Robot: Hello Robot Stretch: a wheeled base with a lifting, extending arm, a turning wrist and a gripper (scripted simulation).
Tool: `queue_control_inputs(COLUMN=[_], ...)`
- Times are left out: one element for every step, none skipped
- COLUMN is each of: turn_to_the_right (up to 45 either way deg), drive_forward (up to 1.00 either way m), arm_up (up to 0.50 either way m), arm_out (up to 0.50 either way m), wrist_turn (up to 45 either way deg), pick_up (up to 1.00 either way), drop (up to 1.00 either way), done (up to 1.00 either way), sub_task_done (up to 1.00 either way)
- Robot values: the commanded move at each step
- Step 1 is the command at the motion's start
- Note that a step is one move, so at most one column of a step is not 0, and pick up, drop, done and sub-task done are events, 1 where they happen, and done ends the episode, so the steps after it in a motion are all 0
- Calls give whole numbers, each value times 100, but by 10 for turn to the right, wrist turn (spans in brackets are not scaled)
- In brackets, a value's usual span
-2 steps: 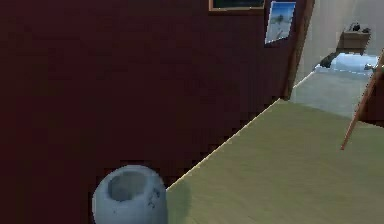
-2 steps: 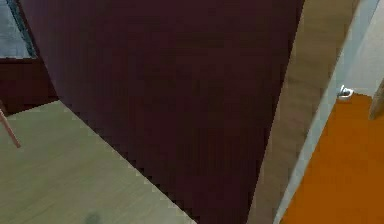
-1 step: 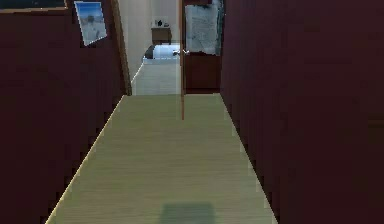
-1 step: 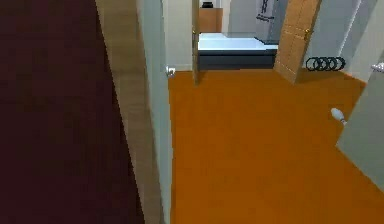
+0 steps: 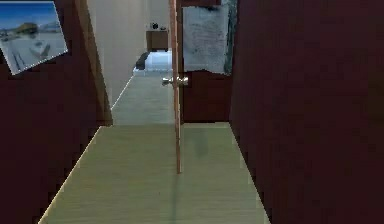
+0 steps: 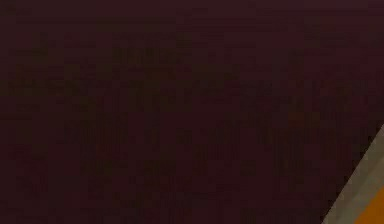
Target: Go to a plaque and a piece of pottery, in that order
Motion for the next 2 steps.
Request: queue_control_inputs(turn_to_the_right=[0,0], drive_forward=[85,0], arm_up=[0,0], arm_out=[0,0], wrist_turn=[0,0], pick_up=[0,0], drop=[0,0], done=[0,0], sub_task_done=[0,100])
